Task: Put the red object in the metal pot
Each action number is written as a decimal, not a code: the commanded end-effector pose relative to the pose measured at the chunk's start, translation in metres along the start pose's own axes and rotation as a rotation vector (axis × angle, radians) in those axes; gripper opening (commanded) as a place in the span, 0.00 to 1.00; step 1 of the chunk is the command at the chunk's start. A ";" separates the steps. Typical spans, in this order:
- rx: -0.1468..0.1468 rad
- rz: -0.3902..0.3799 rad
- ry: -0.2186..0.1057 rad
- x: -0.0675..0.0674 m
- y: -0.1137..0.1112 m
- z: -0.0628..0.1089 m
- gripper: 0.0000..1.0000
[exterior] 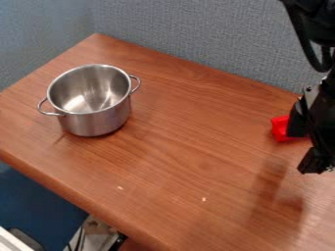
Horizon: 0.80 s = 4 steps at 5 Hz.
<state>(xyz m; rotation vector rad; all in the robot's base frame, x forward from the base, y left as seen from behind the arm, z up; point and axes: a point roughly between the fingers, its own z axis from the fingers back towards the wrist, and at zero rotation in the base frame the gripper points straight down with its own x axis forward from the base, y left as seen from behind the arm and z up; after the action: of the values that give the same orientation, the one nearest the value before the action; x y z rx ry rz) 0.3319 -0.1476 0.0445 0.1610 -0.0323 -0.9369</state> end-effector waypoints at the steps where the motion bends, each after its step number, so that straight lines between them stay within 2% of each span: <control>1: 0.041 -0.023 -0.065 -0.009 0.008 0.035 1.00; 2: 0.039 -0.039 -0.050 -0.019 0.015 0.042 1.00; 3: 0.065 0.040 -0.025 -0.012 0.033 0.051 1.00; 4: 0.072 0.075 -0.021 -0.001 0.047 0.034 1.00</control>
<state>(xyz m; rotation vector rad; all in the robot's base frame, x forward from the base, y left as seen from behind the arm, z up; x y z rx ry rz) 0.3553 -0.1273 0.0659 0.2003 -0.0246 -0.8778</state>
